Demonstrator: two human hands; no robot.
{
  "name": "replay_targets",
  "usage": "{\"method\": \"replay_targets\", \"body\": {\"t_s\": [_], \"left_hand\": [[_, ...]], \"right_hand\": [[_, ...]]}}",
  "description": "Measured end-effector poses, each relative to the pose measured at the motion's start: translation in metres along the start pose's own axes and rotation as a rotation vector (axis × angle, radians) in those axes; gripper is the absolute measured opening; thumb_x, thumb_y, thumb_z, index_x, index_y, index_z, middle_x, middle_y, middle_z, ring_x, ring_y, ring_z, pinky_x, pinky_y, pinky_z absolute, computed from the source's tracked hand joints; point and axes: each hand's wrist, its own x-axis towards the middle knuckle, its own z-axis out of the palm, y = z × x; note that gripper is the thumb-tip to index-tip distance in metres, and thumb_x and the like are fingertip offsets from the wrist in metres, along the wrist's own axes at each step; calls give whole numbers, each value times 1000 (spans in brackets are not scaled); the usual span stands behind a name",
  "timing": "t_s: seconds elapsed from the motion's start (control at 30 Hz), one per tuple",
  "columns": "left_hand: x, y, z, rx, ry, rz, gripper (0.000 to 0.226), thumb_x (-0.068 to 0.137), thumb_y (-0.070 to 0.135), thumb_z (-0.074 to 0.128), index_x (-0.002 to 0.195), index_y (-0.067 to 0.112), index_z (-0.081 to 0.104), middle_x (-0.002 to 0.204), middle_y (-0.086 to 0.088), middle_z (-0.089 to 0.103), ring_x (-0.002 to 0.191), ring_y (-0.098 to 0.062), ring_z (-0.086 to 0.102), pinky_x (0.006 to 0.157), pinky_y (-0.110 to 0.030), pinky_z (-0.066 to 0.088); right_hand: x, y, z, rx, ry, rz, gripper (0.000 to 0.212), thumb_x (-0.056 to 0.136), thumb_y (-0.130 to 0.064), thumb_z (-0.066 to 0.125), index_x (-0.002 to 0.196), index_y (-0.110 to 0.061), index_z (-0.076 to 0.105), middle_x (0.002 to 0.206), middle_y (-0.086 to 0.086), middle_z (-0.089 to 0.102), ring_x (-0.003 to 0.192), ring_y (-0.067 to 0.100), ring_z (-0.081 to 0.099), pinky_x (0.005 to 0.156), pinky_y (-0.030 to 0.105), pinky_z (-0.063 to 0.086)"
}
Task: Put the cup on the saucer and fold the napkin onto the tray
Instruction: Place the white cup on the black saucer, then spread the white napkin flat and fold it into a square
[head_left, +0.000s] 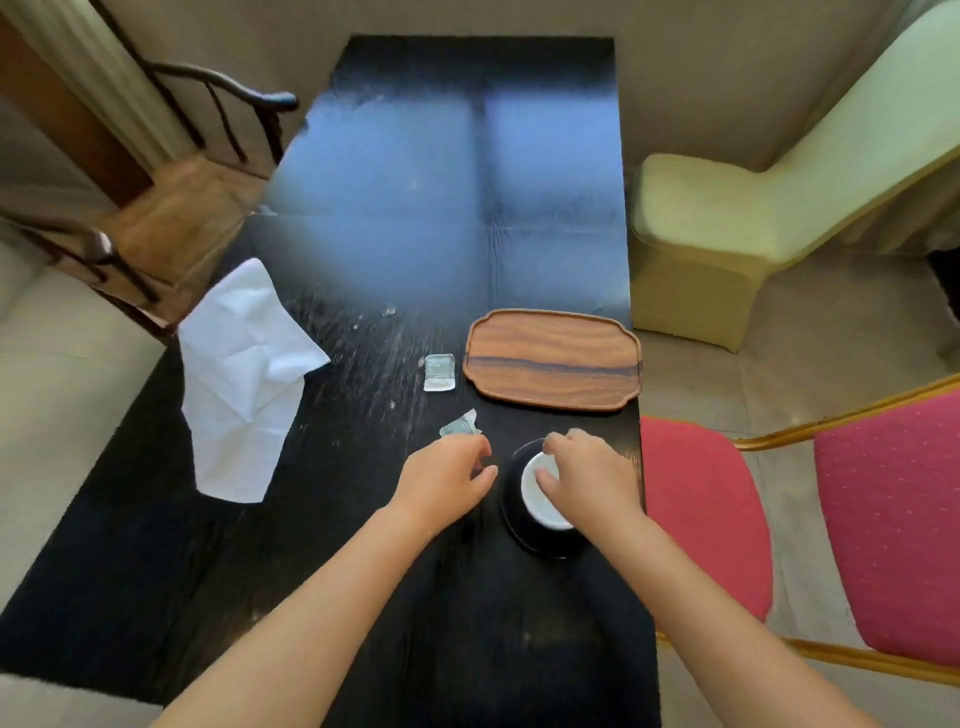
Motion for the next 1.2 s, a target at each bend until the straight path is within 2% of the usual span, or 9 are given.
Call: {"method": "replay_targets", "body": {"t_s": [0.13,0.3,0.43,0.6,0.7,0.83,0.9,1.03,1.2], "left_hand": [[-10,-19,-50,178,52,-1,26,88,36,52,107,19,58,99,1,64,95,-21,59,75,-34,48],[-31,-65,-104,255,199,-49,27,89,37,51,103,14,57,94,-2,63,83,-23,60,72,-37,52],[-45,-116,-132,297,311,-69,29,89,36,52,105,13,59,98,-5,66,86,-24,62,75,-39,55],[-67,-192,-149,276,389,-60,36,90,32,53,122,17,55,108,-4,67,95,-20,62,79,-32,52],[-83,-241,-150,286,326,-11,45,90,30,53,133,16,47,117,-4,63,101,-20,59,86,-30,45],[-97,-301,-147,384,172,30,54,91,28,50,141,20,31,142,-4,40,131,-20,37,113,-41,20],[-100,-322,-145,387,78,36,59,92,26,49,145,21,23,151,-6,26,141,-21,20,116,-46,10],[-96,-350,-135,435,-126,89,62,93,23,45,148,22,15,157,-8,11,145,-21,3,116,-47,5],[-74,-368,-108,479,-323,135,64,94,17,42,148,26,10,158,-10,-3,145,-23,-9,115,-51,1]], "right_hand": [[16,-53,-16,-106,-8,-226,26,87,-31,50,104,-12,54,107,8,56,103,31,52,74,36,40],[38,-118,-35,-162,94,-399,22,87,-31,51,98,-12,54,104,8,58,101,31,52,67,34,33],[46,-169,-34,-191,163,-469,20,88,-28,49,99,-12,52,102,7,57,99,30,51,69,35,36],[49,-233,-2,-184,172,-485,27,89,-26,47,112,-13,53,111,6,57,104,29,50,80,38,40],[49,-272,30,-199,139,-447,32,89,-25,45,119,-15,51,118,4,55,110,27,48,86,37,39],[47,-321,77,-229,63,-394,34,90,-19,43,123,-14,47,127,5,51,116,26,44,91,36,38],[44,-338,96,-218,16,-355,35,90,-19,44,124,-14,46,129,5,49,120,26,42,93,36,38],[36,-356,135,-186,-102,-304,40,89,-20,46,129,-15,42,135,8,43,125,26,37,94,36,38],[40,-353,183,-158,-304,-275,49,92,-22,46,139,-20,33,155,11,14,143,27,10,112,46,22]]}}
